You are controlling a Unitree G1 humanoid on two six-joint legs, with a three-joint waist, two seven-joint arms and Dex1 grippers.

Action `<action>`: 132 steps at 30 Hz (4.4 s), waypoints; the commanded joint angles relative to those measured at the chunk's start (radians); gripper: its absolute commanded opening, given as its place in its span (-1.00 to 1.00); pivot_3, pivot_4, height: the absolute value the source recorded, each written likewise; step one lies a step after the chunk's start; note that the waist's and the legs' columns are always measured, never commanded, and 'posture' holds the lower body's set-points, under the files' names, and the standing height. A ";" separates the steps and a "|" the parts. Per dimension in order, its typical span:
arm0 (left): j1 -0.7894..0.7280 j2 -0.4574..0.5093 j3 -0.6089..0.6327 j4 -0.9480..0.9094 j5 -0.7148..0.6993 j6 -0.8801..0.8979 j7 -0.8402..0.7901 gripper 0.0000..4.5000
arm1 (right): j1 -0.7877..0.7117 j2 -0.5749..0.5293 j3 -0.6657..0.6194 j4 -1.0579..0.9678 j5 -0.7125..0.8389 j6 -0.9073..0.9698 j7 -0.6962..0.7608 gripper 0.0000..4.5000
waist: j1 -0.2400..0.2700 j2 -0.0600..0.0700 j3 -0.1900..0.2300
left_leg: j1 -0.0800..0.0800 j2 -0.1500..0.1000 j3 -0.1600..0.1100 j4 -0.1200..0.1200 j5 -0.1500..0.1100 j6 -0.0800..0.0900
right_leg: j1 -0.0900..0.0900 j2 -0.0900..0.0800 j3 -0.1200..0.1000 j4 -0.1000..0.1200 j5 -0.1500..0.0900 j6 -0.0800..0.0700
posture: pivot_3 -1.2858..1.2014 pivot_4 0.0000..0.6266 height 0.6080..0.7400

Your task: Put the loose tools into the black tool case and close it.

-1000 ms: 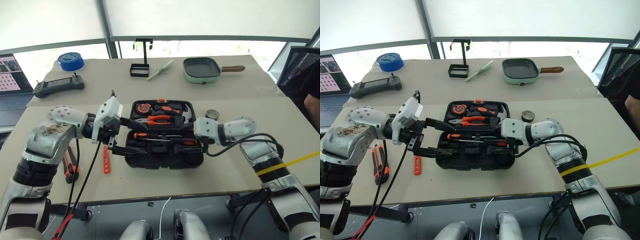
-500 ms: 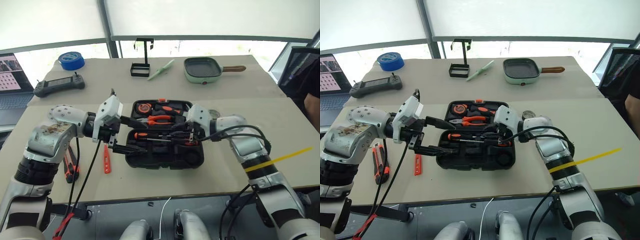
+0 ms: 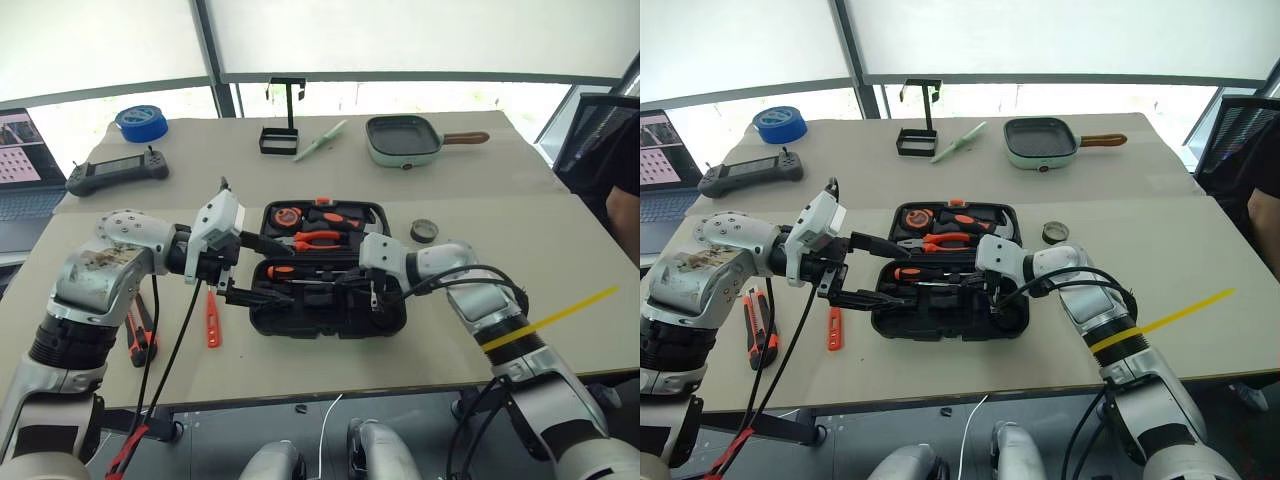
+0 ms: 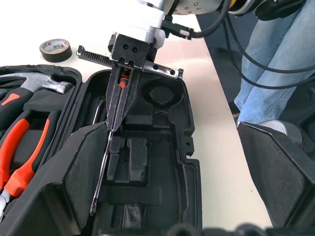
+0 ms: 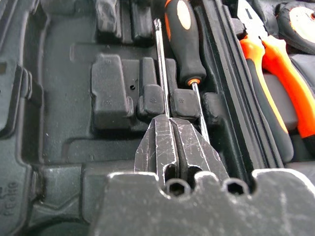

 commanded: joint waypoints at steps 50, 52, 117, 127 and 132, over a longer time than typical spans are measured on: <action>0.283 0.089 0.386 -0.139 -0.914 1.049 1.702 1.00 | 0.250 -0.133 -0.373 -0.789 0.763 0.543 -0.108 0.99 | 0.004 -0.006 -0.001 | 0.013 -0.001 -0.003 -0.016 -0.003 -0.013 | 0.004 0.003 0.003 -0.001 -0.002 -0.003 | 0.03 -0.52 1.00; 0.244 0.077 0.341 -0.078 -0.998 1.049 1.778 1.00 | 0.259 -0.132 -0.374 -0.798 0.766 0.540 -0.121 0.99 | 0.007 -0.006 -0.001 | 0.014 -0.001 -0.003 -0.016 -0.002 -0.015 | 0.004 0.003 0.003 0.000 -0.002 -0.003 | 0.03 -0.52 1.00; -0.500 -0.282 -0.572 0.655 0.630 -0.050 -0.154 -0.82 | 0.523 -0.339 -0.547 -1.004 0.920 0.608 -0.355 1.00 | 0.039 -0.007 0.000 | -0.005 -0.001 0.002 0.005 -0.006 0.017 | 0.003 -0.002 0.002 -0.003 0.001 0.010 | 0.03 -0.52 1.00; -0.478 -0.252 -0.537 0.579 0.627 -0.053 -0.208 0.05 | 0.520 -0.325 -0.537 -1.003 0.915 0.605 -0.370 1.00 | 0.036 -0.007 0.000 | -0.005 -0.001 0.002 0.005 -0.006 0.016 | 0.002 -0.002 0.002 -0.003 0.001 0.010 | 0.03 -0.52 1.00; -0.496 -0.199 -0.507 0.514 0.569 -0.038 -0.230 0.84 | 0.526 -0.322 -0.529 -0.998 0.907 0.598 -0.364 1.00 | 0.036 -0.007 0.000 | -0.006 -0.001 0.002 0.005 -0.006 0.016 | 0.001 -0.002 0.002 -0.003 0.001 0.009 | 0.03 -0.52 1.00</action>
